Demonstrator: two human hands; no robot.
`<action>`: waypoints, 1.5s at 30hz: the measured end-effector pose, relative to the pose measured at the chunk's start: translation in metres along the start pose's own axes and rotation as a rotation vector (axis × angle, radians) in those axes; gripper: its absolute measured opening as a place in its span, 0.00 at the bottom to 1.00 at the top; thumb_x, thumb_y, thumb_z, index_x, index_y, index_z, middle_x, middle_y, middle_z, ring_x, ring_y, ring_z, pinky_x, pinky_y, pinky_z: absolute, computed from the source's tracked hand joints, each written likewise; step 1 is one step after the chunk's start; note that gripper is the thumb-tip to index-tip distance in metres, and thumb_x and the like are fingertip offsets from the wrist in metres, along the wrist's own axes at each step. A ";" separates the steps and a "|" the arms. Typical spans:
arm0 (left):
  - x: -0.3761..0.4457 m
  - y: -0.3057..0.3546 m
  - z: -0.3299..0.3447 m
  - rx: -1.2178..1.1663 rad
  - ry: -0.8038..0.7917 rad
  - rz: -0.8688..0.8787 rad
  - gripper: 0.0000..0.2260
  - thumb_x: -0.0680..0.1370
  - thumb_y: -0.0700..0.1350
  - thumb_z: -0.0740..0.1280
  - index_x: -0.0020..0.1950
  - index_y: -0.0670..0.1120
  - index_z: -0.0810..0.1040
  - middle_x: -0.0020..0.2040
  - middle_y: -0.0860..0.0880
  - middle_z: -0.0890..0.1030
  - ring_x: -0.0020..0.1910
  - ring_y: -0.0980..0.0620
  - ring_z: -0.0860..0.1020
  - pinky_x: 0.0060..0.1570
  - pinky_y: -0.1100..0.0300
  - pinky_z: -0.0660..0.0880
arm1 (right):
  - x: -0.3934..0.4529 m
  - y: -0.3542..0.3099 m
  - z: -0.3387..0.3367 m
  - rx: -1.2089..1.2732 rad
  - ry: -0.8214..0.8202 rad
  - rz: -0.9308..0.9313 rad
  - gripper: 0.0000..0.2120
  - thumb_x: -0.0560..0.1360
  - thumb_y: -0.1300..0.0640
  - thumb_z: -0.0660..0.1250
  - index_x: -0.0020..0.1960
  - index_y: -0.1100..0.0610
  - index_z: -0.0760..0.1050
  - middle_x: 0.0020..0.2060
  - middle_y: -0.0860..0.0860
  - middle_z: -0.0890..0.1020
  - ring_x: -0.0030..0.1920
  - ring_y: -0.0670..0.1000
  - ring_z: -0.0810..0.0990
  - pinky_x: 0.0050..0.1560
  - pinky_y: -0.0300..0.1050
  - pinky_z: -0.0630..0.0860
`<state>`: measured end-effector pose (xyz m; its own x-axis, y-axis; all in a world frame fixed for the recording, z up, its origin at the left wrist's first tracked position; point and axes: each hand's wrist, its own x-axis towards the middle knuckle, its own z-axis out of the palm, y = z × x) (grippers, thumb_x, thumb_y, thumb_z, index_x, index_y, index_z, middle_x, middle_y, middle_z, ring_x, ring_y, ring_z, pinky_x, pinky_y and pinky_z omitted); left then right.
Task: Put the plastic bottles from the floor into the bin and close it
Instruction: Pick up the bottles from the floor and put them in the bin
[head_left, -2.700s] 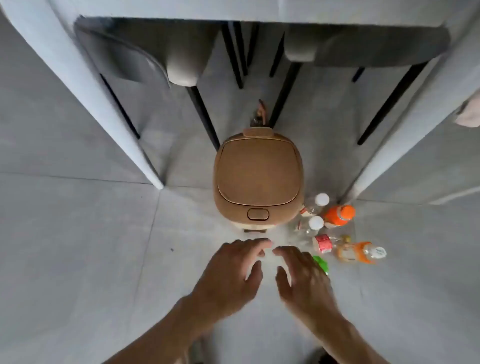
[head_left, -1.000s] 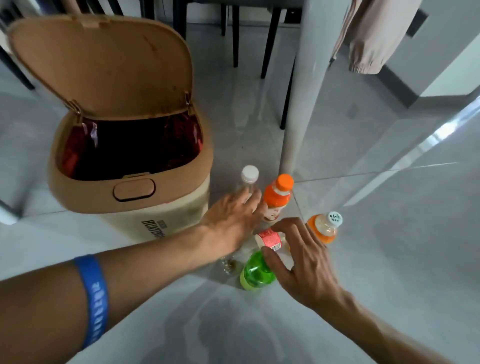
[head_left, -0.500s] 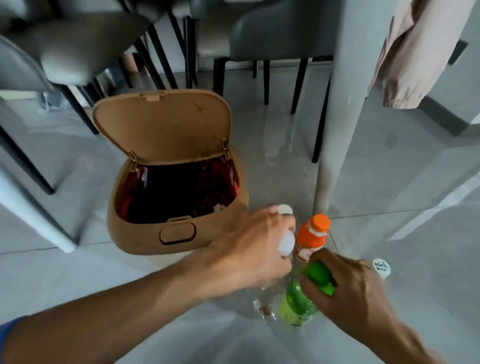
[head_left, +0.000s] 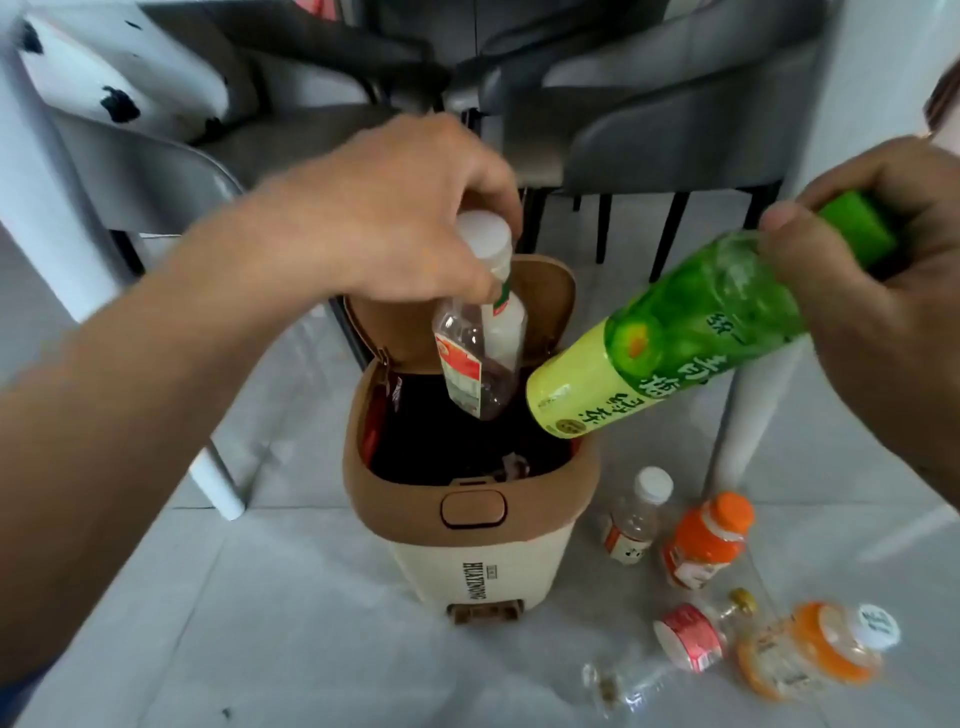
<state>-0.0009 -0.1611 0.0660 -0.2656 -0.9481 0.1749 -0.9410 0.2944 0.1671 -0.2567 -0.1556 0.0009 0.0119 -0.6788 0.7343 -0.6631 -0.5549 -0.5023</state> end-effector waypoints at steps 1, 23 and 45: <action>0.000 -0.008 0.010 0.118 -0.043 0.009 0.19 0.67 0.53 0.78 0.56 0.59 0.81 0.51 0.57 0.80 0.47 0.51 0.78 0.44 0.56 0.74 | 0.000 -0.005 0.008 -0.025 -0.019 -0.007 0.13 0.78 0.43 0.64 0.47 0.53 0.74 0.34 0.52 0.75 0.34 0.50 0.76 0.35 0.50 0.74; 0.003 -0.101 0.188 0.111 -0.227 -0.052 0.09 0.75 0.47 0.70 0.55 0.51 0.77 0.56 0.46 0.83 0.58 0.42 0.80 0.58 0.45 0.75 | -0.029 0.024 0.197 -0.580 -0.897 0.048 0.14 0.75 0.48 0.69 0.58 0.52 0.73 0.54 0.57 0.80 0.60 0.60 0.73 0.58 0.51 0.69; -0.003 -0.010 0.169 -0.194 0.078 0.098 0.10 0.75 0.50 0.66 0.53 0.52 0.84 0.49 0.50 0.87 0.48 0.47 0.84 0.48 0.50 0.80 | -0.074 0.065 0.108 -0.014 -0.640 -0.009 0.13 0.74 0.57 0.67 0.59 0.55 0.79 0.52 0.52 0.84 0.53 0.52 0.78 0.58 0.46 0.72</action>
<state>-0.0266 -0.1812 -0.1006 -0.3300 -0.9039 0.2723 -0.8516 0.4095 0.3273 -0.2201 -0.1933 -0.1347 0.4592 -0.8293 0.3185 -0.6706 -0.5588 -0.4879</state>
